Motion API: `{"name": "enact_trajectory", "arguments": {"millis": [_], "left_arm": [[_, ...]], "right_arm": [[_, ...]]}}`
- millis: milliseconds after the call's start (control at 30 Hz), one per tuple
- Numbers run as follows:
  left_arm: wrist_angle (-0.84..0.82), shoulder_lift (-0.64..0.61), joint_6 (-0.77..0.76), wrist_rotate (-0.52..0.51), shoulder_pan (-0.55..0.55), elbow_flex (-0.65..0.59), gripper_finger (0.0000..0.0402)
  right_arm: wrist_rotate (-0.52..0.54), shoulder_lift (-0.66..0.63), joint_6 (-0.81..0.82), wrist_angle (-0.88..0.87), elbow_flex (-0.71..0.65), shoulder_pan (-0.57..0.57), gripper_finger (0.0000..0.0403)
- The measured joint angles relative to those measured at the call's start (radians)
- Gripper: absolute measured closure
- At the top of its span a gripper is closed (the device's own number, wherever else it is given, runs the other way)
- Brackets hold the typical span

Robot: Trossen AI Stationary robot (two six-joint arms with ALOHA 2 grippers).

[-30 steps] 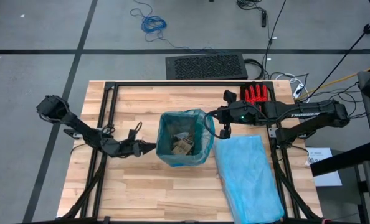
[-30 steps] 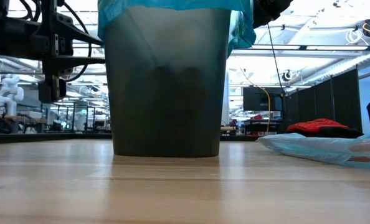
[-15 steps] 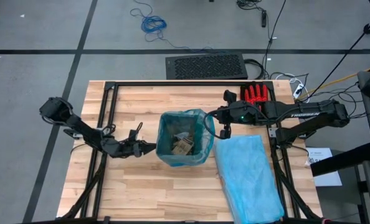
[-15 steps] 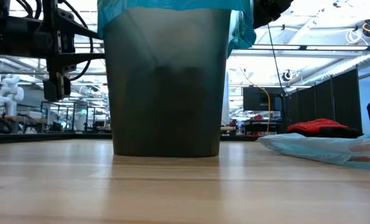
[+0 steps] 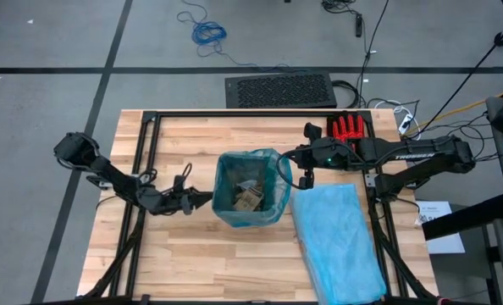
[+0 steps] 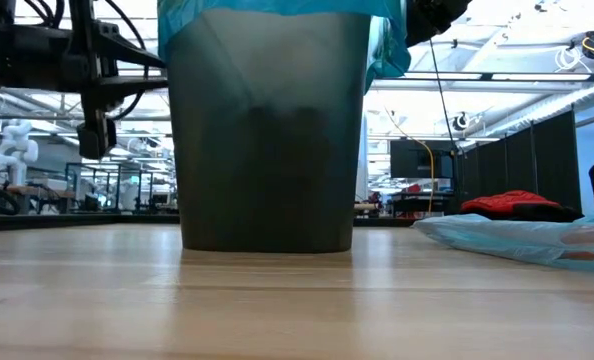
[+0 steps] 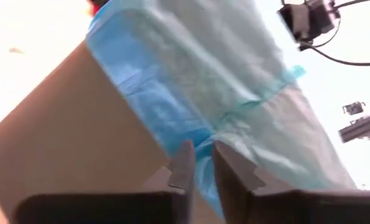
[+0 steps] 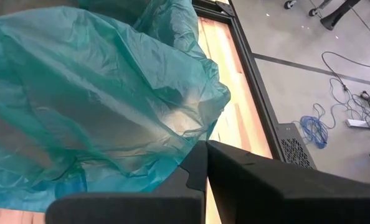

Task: Place trash/remove bag and relplace
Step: Remove the trash bag from the bin

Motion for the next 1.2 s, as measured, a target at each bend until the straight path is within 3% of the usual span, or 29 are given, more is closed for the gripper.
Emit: {"name": "enact_trajectory", "arguments": {"millis": [100, 333, 500, 733, 900, 1200], "left_arm": [[0.023, 0.0, 0.049, 0.001, 0.0, 0.007, 0.0394], [0.043, 0.0, 0.102, 0.019, -0.016, 0.033, 0.04], [0.005, 0.0, 0.114, -0.036, -0.058, 0.031, 0.04], [-0.165, 0.0, -0.137, -0.159, -0.119, -0.012, 0.0401], [-0.15, 0.0, -0.175, -0.203, -0.127, -0.014, 0.04], [-0.084, -0.001, -0.154, -0.15, -0.117, -0.014, 0.0327]], "right_arm": [[0.0, 0.0, 0.0, 0.0, 0.0, 0.0, 0.0403], [0.0, 0.0, 0.016, -0.005, 0.0, 0.0, 0.0403], [0.0, 0.0, 0.016, -0.013, 0.0, 0.0, 0.0403], [0.0, 0.0, 0.017, -0.024, 0.0, 0.0, 0.0403], [0.0, 0.0, 0.027, -0.024, 0.0, 0.0, 0.0403], [0.0, 0.0, 0.026, -0.023, 0.0, 0.0, 0.0403]]}}
